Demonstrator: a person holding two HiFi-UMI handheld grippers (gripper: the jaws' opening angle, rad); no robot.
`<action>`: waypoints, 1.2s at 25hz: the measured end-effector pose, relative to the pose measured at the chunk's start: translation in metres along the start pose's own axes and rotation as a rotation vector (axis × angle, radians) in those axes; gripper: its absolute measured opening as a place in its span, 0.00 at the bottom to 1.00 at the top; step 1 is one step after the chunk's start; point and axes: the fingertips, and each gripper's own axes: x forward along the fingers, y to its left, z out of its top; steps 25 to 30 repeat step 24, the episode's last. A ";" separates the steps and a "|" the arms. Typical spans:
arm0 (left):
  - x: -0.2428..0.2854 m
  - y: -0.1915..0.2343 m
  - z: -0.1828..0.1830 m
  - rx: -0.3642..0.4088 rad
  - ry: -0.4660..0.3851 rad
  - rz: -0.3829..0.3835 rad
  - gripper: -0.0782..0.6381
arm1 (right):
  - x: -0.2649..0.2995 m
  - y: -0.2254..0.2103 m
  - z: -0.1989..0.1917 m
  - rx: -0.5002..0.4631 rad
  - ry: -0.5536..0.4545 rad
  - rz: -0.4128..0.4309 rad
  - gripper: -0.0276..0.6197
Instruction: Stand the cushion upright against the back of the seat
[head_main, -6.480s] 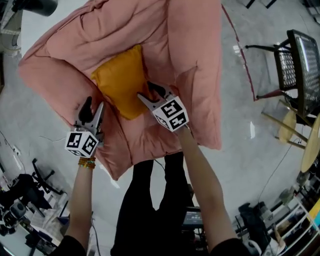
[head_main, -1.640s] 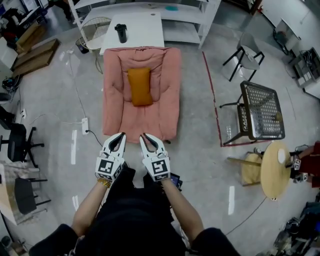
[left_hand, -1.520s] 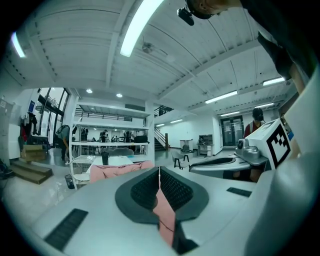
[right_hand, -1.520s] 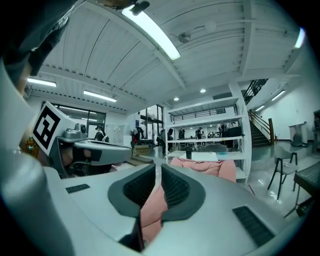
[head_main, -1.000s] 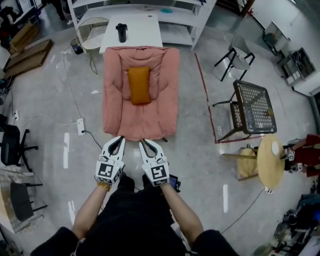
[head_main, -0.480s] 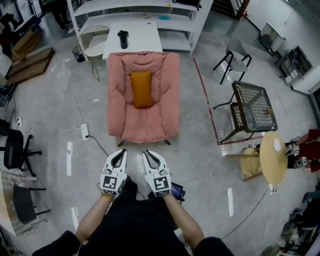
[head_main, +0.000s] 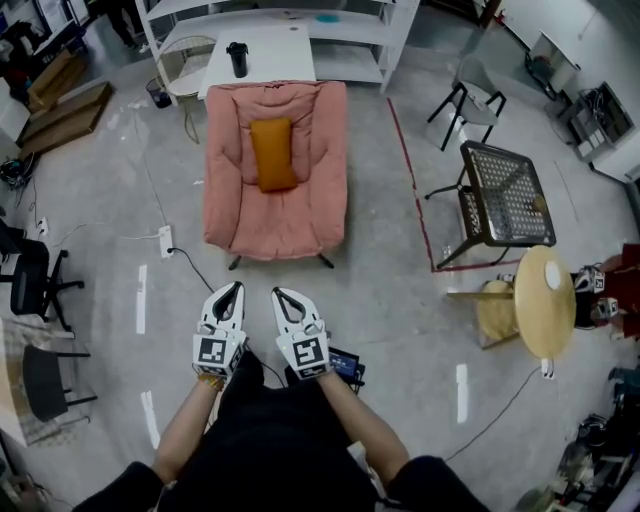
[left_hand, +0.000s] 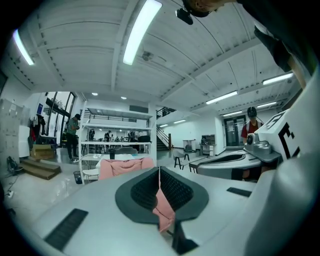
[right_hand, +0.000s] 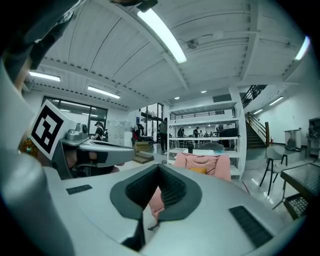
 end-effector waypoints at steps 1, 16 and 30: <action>0.001 -0.004 -0.001 0.001 0.003 -0.004 0.13 | -0.003 -0.001 -0.001 -0.006 0.000 -0.003 0.06; -0.009 0.019 -0.006 -0.026 -0.010 -0.072 0.13 | 0.020 0.026 0.008 -0.029 -0.009 -0.026 0.06; -0.017 0.068 0.000 -0.055 -0.023 -0.073 0.13 | 0.055 0.052 0.029 -0.020 0.015 -0.031 0.07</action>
